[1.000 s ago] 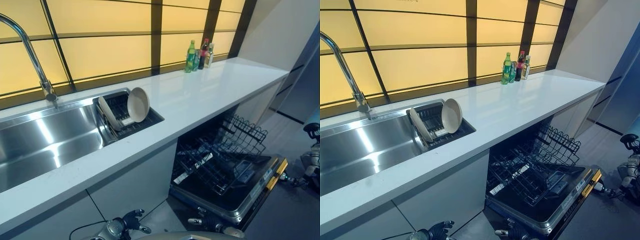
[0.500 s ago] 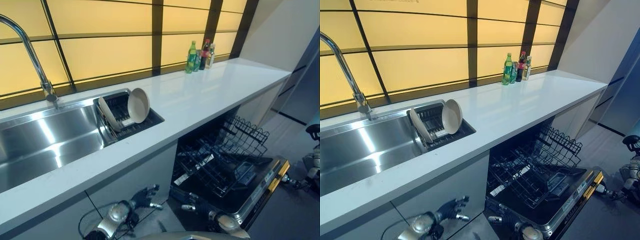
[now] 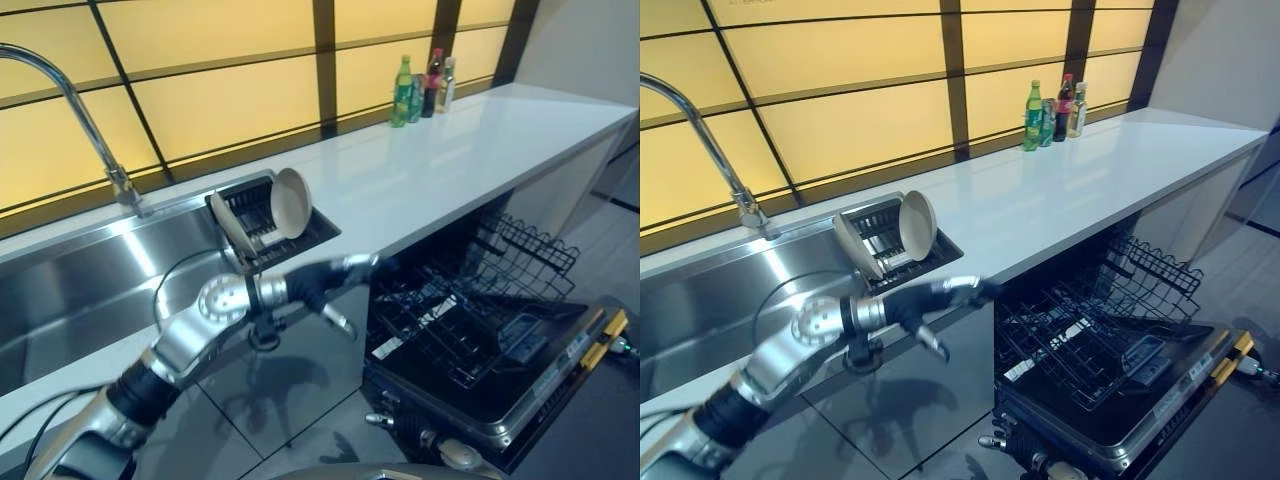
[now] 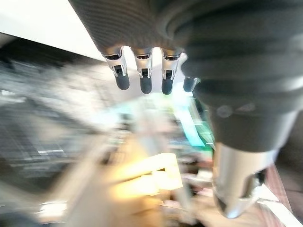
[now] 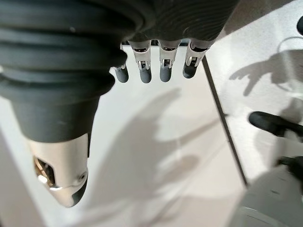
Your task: Pick up plates and place into dishwasher.
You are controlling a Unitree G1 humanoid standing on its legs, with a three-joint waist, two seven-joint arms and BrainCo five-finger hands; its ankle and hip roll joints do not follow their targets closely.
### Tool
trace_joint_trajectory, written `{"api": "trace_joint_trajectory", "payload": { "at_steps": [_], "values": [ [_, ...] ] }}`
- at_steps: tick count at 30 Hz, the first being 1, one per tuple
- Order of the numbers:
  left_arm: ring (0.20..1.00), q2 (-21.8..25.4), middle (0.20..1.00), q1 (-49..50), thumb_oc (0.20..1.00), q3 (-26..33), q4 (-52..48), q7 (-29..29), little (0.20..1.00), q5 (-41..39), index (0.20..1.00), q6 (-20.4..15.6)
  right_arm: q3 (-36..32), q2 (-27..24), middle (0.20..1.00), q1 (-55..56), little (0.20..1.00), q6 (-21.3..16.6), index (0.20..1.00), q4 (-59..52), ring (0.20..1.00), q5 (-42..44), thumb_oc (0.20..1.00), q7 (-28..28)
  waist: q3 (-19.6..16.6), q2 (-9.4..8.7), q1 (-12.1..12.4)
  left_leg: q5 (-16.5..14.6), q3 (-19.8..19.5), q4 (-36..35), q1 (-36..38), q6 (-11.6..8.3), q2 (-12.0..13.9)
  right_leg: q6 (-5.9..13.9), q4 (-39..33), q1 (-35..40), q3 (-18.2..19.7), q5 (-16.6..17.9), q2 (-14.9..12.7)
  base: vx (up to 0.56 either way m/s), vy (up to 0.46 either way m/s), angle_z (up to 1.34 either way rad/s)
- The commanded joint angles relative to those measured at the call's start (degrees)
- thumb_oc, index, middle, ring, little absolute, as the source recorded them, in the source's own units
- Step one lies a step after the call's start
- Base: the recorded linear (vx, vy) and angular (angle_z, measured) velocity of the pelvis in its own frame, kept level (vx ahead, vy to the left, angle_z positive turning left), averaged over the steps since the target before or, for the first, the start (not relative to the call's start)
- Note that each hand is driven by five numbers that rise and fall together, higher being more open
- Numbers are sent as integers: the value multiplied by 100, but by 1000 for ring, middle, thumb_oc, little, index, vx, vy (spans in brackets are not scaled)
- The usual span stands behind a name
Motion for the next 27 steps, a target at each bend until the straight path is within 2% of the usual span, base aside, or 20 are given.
{"api": "trace_joint_trajectory", "payload": {
  "at_steps": [1,2,3,5,7,9,10,11,13,15,17,19,23,27],
  "values": [
    [1000,43,1000,-974,1000,616,74,1163,1000,-714,1000,-604,169,97,1000,-537,1000,-267,1000,-117,1000,-84,1000,-120,537,82,87,-703,176,73,116,45,-300,246,75,92,-29,-664,-242,0,0,0],
    [1000,68,1000,-1053,1000,752,203,1361,1000,-709,1000,-746,181,86,1000,-531,1000,-269,1000,-107,1000,-82,1000,-123,529,88,91,-682,178,73,105,27,-294,237,76,91,-38,-669,-238,0,0,0],
    [1000,140,1000,-1160,1000,950,445,1774,1000,-525,1000,-1072,201,54,1000,-538,1000,-255,1000,-108,1000,-64,1000,-114,525,97,97,-654,183,73,90,3,-287,223,79,93,-50,-680,-227,0,0,0],
    [1000,320,1000,-1313,1000,1195,885,2247,1000,-128,1000,-1569,207,-4,1000,-549,1000,-254,1000,-115,1000,-8,1000,-86,527,102,102,-620,195,73,71,-30,-276,212,85,93,-67,-693,-210,0,0,0],
    [1000,690,1000,-1458,1000,1476,1398,2912,1000,1012,1000,-2116,186,-81,1000,-552,1000,-187,1000,-203,1000,43,1000,-93,524,109,118,-595,218,73,47,-62,-265,211,87,87,-85,-703,-194,13,5,2],
    [1000,1158,1000,-1707,1000,1542,1858,3438,1000,1954,1000,-2391,185,-144,1000,-546,1000,-167,1000,-260,1000,103,1000,-91,518,110,126,-571,236,73,23,-74,-257,209,89,83,-100,-714,-179,34,20,5],
    [1000,1550,1000,-1894,1000,1498,2175,3698,1000,2790,1000,-2489,178,-204,1000,-540,1000,-172,1000,-283,1000,130,1000,-75,512,117,124,-563,259,73,8,-81,-251,215,89,79,-106,-721,-172,38,34,9],
    [1000,1853,1000,-2064,1000,1390,2425,3854,1000,3261,1000,-2557,174,-240,1000,-526,1000,-178,1000,-298,1000,141,1000,-65,509,119,121,-560,278,75,-2,-81,-248,220,89,76,-110,-724,-167,43,41,11],
    [1000,2741,1000,-2628,1000,776,3022,4396,1000,4955,1000,-2602,133,-351,1000,-485,1000,-179,1000,-332,1000,151,1000,-45,512,133,96,-565,324,78,-3,-73,-247,247,85,72,-110,-714,-156,46,65,11],
    [1000,3522,1000,-3225,1000,-51,3368,4416,1000,5612,1000,-2378,69,-476,1000,-394,1000,-195,1000,-339,1000,114,1000,10,498,142,59,-575,381,74,-10,-52,-245,276,75,49,-100,-698,-146,50,87,5],
    [1000,3984,1000,-3603,1000,-734,3500,4325,1000,6059,1000,-2207,-11,-565,1000,-306,1000,-219,1000,-330,1000,68,1000,76,506,147,21,-595,422,73,4,-28,-254,303,66,38,-74,-675,-136,39,85,1],
    [1000,4209,1000,-3794,1000,-1197,3557,4149,1000,6367,1000,-2145,-85,-635,1000,-239,1000,-262,1000,-310,1000,13,1000,167,524,133,-2,-616,451,73,16,-9,-261,322,60,27,-53,-657,-130,37,84,2],
    [1000,4367,1000,-3888,1000,-1866,3665,3632,1000,7137,1000,-2192,-140,-748,1000,-164,1000,-255,1000,-323,1000,-85,1000,299,576,94,-60,-649,506,73,54,28,-283,358,56,16,4,-620,-119,50,95,-3],
    [1000,4173,1000,-3861,1000,-2100,3935,3387,1000,7748,1000,-2308,-141,-802,1000,-153,1000,-190,1000,-353,1000,-112,1000,313,609,49,-131,-673,564,73,69,44,-292,387,56,-14,46,-589,-120,55,107,-5]
  ]
}}
